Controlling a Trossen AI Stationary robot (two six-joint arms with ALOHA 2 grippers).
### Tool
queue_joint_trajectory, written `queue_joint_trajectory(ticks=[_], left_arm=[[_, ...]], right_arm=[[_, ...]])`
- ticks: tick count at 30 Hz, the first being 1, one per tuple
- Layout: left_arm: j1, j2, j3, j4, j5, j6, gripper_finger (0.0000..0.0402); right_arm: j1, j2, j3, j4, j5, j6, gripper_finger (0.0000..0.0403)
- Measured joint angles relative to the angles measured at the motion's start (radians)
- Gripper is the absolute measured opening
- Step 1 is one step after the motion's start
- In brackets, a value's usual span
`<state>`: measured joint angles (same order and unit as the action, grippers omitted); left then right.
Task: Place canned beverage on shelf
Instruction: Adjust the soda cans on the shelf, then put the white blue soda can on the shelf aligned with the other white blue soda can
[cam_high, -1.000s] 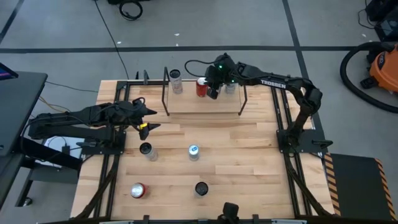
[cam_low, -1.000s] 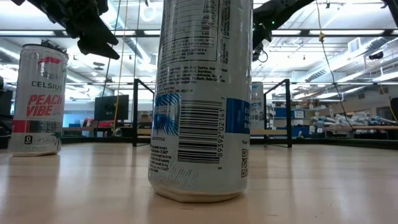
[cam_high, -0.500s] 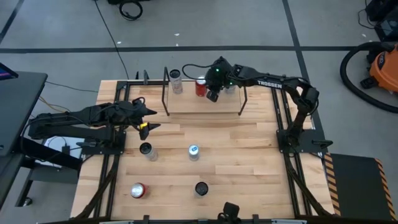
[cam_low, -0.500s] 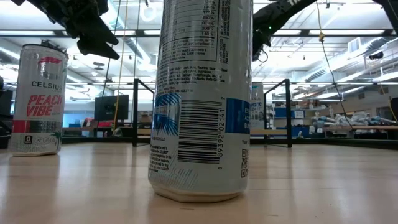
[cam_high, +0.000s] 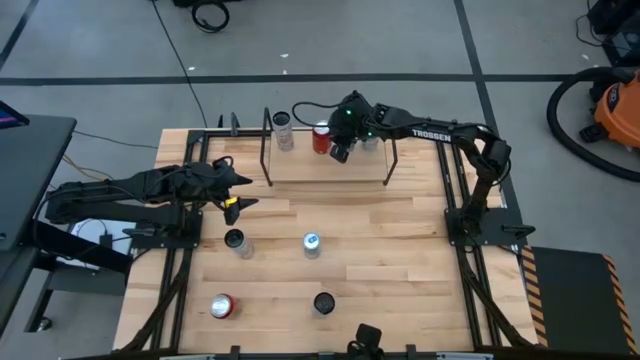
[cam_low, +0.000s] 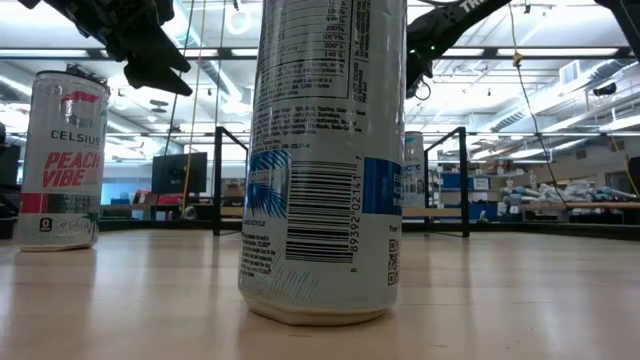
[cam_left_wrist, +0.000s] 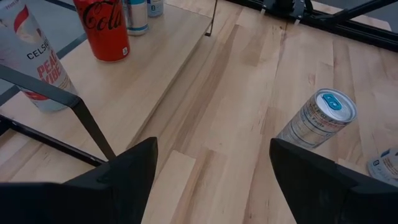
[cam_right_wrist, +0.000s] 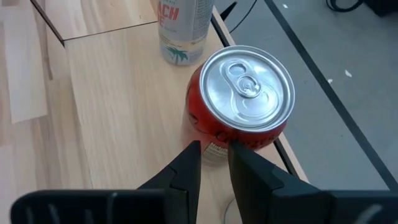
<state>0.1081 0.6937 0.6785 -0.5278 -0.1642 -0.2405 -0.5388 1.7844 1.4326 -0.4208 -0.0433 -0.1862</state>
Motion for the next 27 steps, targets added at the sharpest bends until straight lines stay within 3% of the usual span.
queue_joint_trajectory(ticks=[15, 18, 27], left_arm=[[0.000, 0.000, 0.000, 0.000, 0.000, 0.000, 0.0311], [0.000, 0.000, 0.000, 0.000, 0.000, 0.000, 0.0311], [0.000, 0.000, 0.000, 0.000, 0.000, 0.000, 0.0311]], right_arm=[[0.013, -0.001, 0.000, 0.017, 0.008, -0.022, 0.0091], [0.014, -0.009, 0.023, -0.034, 0.047, -0.026, 0.0091], [0.043, -0.015, 0.194, -0.249, 0.031, -0.026, 0.0091]])
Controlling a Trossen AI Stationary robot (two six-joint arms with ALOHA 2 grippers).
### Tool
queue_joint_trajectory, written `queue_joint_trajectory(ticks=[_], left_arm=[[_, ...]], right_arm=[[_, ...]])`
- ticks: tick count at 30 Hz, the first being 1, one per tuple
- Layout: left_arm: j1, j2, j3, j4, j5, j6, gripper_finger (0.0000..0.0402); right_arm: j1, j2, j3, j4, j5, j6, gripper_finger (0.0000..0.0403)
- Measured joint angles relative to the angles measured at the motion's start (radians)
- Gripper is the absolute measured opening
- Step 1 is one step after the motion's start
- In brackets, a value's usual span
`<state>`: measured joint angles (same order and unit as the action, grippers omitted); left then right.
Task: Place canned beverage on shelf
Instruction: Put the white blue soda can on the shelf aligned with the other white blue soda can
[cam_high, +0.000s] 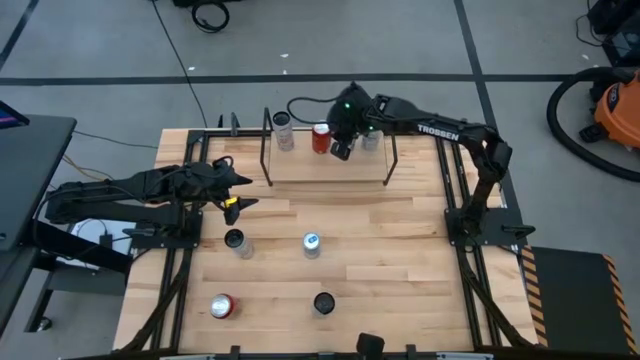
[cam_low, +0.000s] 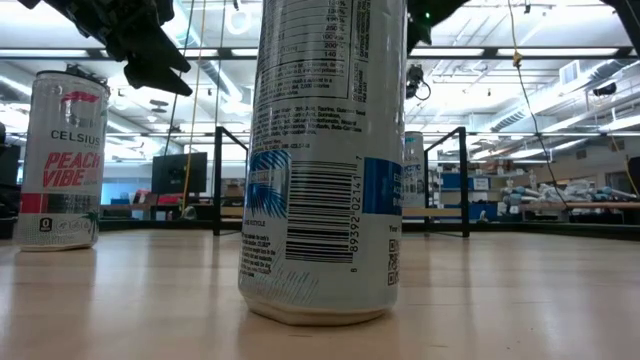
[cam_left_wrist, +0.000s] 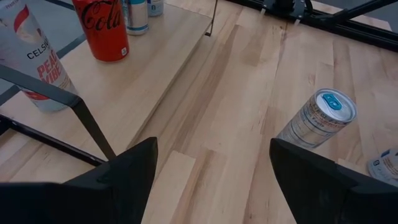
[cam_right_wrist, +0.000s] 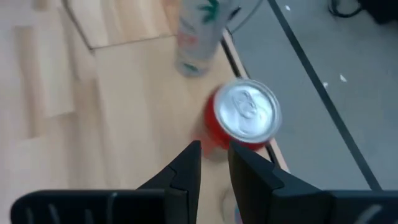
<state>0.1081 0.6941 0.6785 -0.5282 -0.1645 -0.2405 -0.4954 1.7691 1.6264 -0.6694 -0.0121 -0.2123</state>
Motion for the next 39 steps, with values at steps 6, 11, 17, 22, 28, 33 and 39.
queue_joint_trajectory(ticks=[6, 11, 17, 22, 28, 33, 39], left_arm=[[0.000, 0.000, 0.000, -0.002, 0.000, 0.000, 0.0311], [0.000, 0.000, 0.000, -0.002, 0.000, 0.000, 0.0311], [0.000, 0.000, 0.000, -0.004, 0.000, 0.000, 0.0311], [0.000, 0.000, 0.000, -0.006, 0.000, 0.000, 0.0311], [0.000, 0.000, 0.000, -0.007, 0.000, 0.000, 0.0311], [0.000, 0.000, 0.000, -0.007, 0.000, 0.012, 0.0311], [0.000, 0.000, 0.000, -0.007, 0.000, 0.016, 0.0311]], right_arm=[[0.024, 0.000, 0.085, -0.064, -0.040, 0.018, 0.0091], [0.033, 0.000, 0.110, -0.087, -0.028, 0.082, 0.0091], [0.032, 0.001, 0.109, -0.166, 0.002, 0.128, 0.0093], [0.037, 0.001, 0.109, -0.181, 0.003, 0.134, 0.0096], [0.035, 0.001, 0.109, -0.165, 0.023, 0.197, 0.0096], [0.048, 0.001, 0.109, -0.166, 0.022, 0.109, 0.0097], [0.098, 0.001, 0.109, -0.164, 0.020, 0.047, 0.0108]])
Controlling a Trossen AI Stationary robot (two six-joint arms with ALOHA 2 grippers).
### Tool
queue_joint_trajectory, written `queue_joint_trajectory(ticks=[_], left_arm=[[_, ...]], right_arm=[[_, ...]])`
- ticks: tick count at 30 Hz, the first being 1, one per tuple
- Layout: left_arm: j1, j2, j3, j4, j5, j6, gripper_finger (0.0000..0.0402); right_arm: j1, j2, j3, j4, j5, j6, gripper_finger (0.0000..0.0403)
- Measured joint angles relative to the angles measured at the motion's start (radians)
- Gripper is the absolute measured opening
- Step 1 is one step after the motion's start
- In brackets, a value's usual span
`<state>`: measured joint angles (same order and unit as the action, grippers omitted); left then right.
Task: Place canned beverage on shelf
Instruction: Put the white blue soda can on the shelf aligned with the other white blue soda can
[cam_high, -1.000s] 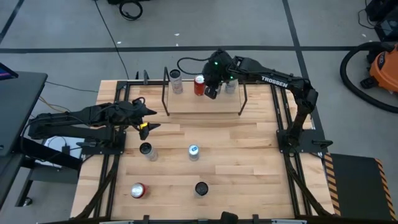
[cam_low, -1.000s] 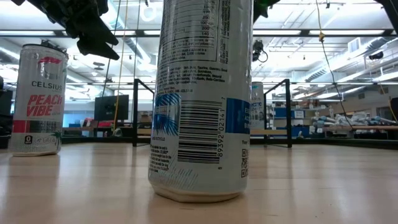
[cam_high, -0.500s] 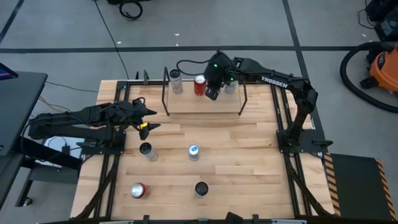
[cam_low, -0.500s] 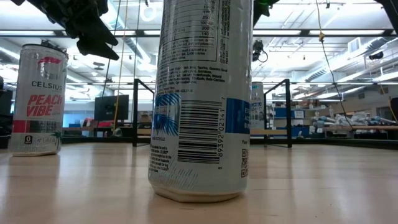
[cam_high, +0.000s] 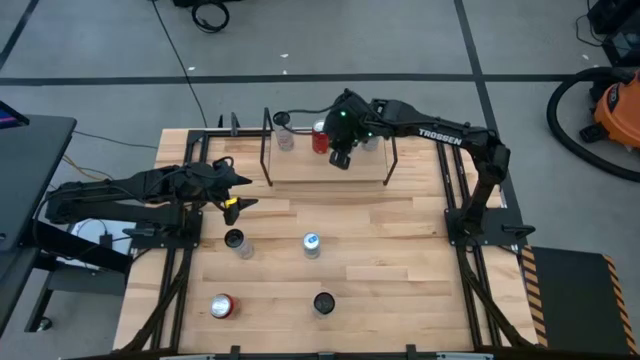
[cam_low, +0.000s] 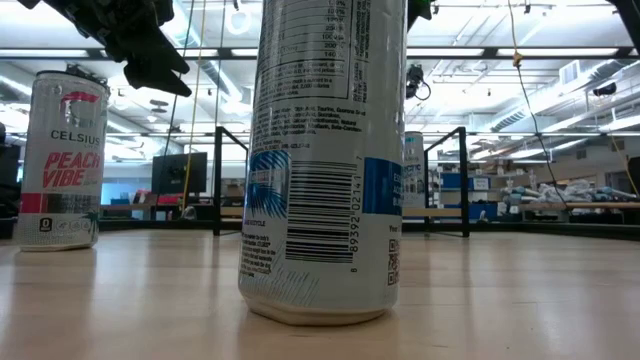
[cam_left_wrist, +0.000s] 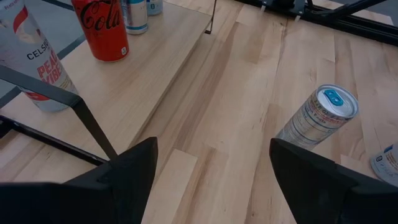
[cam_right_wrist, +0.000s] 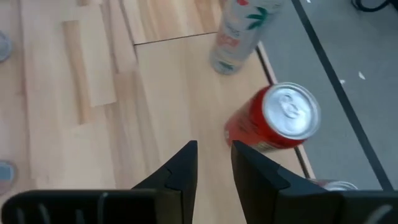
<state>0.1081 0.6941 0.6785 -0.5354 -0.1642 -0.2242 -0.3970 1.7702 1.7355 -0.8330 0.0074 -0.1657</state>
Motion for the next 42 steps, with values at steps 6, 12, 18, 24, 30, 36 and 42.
queue_joint_trajectory(ticks=[6, 12, 18, 24, 30, 36, 42], left_arm=[[0.000, 0.000, 0.000, 0.000, 0.000, 0.001, 0.0311], [0.000, 0.000, 0.000, 0.000, 0.000, 0.001, 0.0311], [0.000, 0.000, 0.000, 0.000, 0.000, 0.002, 0.0311], [0.000, 0.000, 0.000, 0.000, 0.000, 0.004, 0.0311], [0.000, 0.000, 0.000, -0.001, 0.000, 0.003, 0.0311], [0.000, 0.000, 0.000, -0.001, 0.000, 0.034, 0.0311], [0.000, 0.000, 0.000, 0.000, 0.000, 0.036, 0.0311]], right_arm=[[0.034, 0.000, 0.000, -0.001, 0.000, 0.041, 0.0110], [0.060, 0.000, 0.000, 0.002, -0.001, 0.117, 0.0109], [0.069, 0.000, 0.000, 0.045, -0.002, 0.117, 0.0109], [0.068, 0.000, -0.001, 0.165, -0.001, 0.118, 0.0109], [0.071, 0.000, -0.002, 0.218, -0.055, 0.116, 0.0109], [0.073, 0.001, -0.002, 0.219, -0.208, 0.166, 0.0109], [0.085, 0.001, -0.003, 0.216, -0.278, 0.167, 0.0116]])
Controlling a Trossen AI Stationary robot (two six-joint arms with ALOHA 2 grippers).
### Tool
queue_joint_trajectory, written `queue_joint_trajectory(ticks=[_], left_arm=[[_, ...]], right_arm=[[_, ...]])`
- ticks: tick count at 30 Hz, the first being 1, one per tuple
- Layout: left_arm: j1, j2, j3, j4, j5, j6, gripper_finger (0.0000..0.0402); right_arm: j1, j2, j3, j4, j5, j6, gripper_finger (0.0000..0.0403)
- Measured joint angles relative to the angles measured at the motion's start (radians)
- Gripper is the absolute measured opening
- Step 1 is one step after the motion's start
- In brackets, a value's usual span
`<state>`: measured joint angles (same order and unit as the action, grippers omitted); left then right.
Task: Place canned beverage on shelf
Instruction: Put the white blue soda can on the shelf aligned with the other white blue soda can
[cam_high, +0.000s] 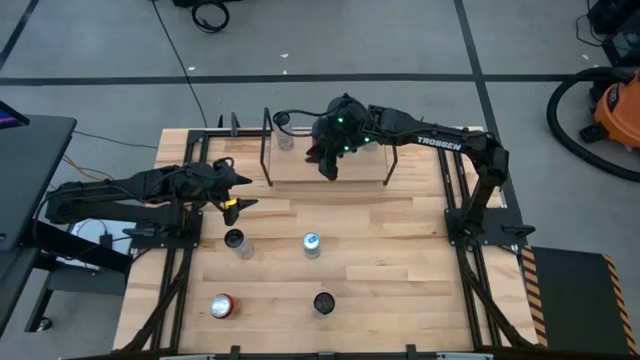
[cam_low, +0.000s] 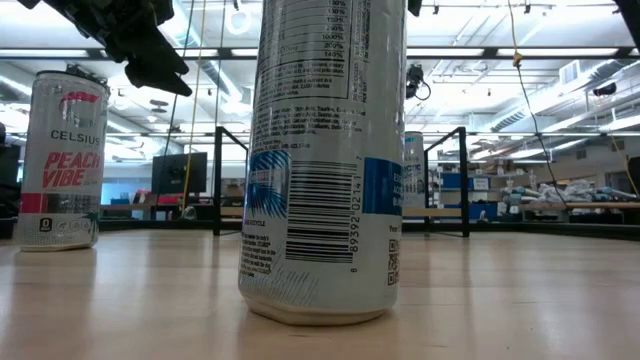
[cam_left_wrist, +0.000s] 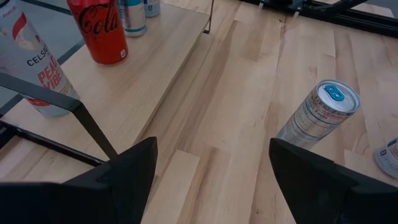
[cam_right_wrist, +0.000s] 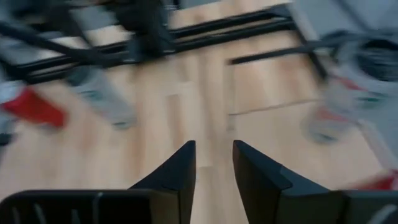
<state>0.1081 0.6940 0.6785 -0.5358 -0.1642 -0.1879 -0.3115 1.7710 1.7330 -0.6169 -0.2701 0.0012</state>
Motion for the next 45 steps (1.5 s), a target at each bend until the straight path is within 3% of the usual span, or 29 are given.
queue_joint_trajectory(ticks=[5, 17, 23, 37, 45], left_arm=[[0.000, 0.000, 0.000, 0.000, 0.000, 0.001, 0.0311], [0.000, 0.000, 0.000, 0.000, 0.000, 0.001, 0.0311], [0.000, 0.000, 0.000, 0.000, 0.000, 0.001, 0.0311], [0.000, 0.000, 0.000, 0.000, 0.000, -0.011, 0.0311], [0.000, 0.000, 0.000, 0.000, 0.000, -0.010, 0.0311]], right_arm=[[0.035, 0.003, 0.000, -0.002, -0.131, -0.002, 0.0153], [0.147, 0.005, -0.025, -0.020, -0.117, -0.001, 0.0325], [0.220, 0.004, -0.025, -0.034, -0.117, 0.002, 0.0389], [0.299, 0.004, -0.025, 0.113, -0.072, 0.001, 0.0386], [0.340, 0.004, -0.024, 0.185, -0.091, 0.129, 0.0384]])
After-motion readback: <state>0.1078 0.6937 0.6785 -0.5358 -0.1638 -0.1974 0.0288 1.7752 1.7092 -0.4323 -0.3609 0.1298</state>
